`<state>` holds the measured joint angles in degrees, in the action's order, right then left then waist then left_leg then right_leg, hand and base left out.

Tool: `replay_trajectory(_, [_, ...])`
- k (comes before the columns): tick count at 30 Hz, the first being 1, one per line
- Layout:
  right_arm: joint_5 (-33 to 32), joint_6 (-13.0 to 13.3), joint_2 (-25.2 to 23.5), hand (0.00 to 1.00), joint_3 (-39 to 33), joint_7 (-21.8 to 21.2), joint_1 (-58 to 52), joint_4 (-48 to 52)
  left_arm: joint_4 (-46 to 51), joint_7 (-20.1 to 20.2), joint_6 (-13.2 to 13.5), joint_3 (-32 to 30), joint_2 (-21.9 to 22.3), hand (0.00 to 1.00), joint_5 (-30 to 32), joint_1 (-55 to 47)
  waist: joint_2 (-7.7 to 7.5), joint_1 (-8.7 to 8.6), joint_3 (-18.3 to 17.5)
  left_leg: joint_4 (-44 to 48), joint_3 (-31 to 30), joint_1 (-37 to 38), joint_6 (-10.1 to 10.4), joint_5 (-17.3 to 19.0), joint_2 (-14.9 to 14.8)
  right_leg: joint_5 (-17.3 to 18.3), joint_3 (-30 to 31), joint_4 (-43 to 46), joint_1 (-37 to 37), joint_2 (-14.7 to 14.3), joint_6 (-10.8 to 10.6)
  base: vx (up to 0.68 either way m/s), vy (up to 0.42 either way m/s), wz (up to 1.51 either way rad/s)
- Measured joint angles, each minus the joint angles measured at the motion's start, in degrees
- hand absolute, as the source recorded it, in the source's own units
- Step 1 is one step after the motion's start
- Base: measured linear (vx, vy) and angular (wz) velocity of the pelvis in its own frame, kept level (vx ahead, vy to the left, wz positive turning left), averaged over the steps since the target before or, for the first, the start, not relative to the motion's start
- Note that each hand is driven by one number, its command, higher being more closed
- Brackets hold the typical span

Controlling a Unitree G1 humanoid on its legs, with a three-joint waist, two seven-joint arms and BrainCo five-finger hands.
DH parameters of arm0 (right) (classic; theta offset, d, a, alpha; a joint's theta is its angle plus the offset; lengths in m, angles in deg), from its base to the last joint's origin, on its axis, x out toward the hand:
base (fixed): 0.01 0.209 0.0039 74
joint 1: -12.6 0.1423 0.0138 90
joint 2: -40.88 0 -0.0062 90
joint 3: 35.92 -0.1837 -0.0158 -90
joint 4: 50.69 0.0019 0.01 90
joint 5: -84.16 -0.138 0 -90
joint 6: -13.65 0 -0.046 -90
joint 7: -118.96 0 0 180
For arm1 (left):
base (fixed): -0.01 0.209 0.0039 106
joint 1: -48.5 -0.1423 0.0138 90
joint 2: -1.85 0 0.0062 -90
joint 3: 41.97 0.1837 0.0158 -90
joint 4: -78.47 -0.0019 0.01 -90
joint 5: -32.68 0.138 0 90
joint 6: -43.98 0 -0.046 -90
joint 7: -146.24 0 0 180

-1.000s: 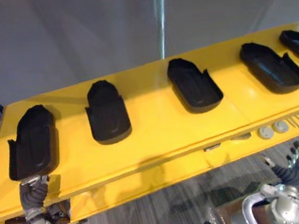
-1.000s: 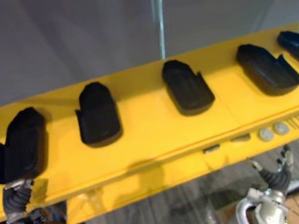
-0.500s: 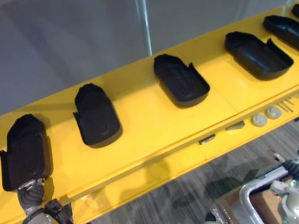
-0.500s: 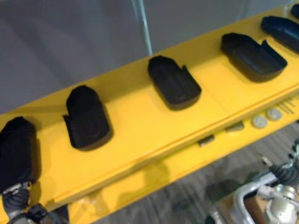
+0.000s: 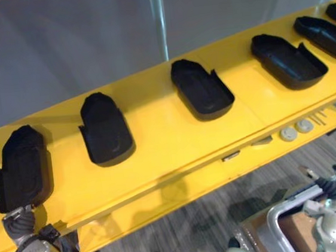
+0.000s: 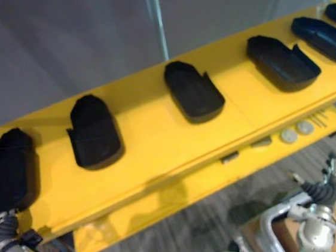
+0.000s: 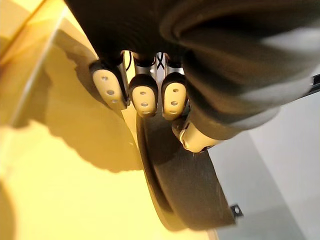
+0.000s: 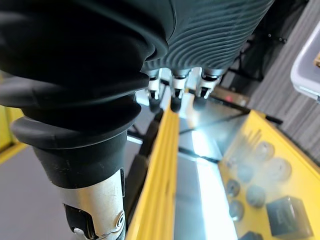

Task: Walk over and take plastic housings, then place them on the shelf

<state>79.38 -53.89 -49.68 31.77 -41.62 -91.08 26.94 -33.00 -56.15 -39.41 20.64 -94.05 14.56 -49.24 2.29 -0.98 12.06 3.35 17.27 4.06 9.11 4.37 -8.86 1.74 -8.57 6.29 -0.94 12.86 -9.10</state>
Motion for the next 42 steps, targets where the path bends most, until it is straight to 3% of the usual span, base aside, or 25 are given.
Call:
replay_trajectory(13, [-0.01, -0.23, 2.23, 0.0, -1.34, -1.73, 0.3, 0.67, -2.79, -0.14, 0.05, -3.88, -0.65, 1.0, -0.21, 1.51, 0.2, -0.64, 1.56, 1.35, 0.8, -0.12, -0.12, 0.7, -0.15, 1.25, 1.28, 2.36, 1.4, 0.15, -0.28, 0.0, 0.001, -0.03])
replay_trajectory(35, [1.06, -0.44, 4.37, 0.0, -1.23, -1.62, 2.32, 0.83, -9.38, -1.87, -1.8, -3.76, -7.97, 1.0, -4.12, 8.46, 0.66, -1.54, 5.28, 8.91, 1.85, -4.09, -0.27, 4.3, -1.56, 1.55, 3.79, 4.9, 5.03, -0.15, -0.38, 0.0, 0.0, -0.03])
replay_trajectory(42, [0.93, -0.31, 2.27, 0.0, -1.09, -1.59, 0.88, 1.14, -7.82, -7.22, -1.62, -4.23, -8.76, 1.0, -3.23, 7.42, 0.69, -1.43, 5.21, 9.25, 0.31, -3.99, -0.3, 4.84, -1.64, 1.53, 1.98, 3.38, 2.42, -0.12, -0.42, 0.0, -0.003, 0.09])
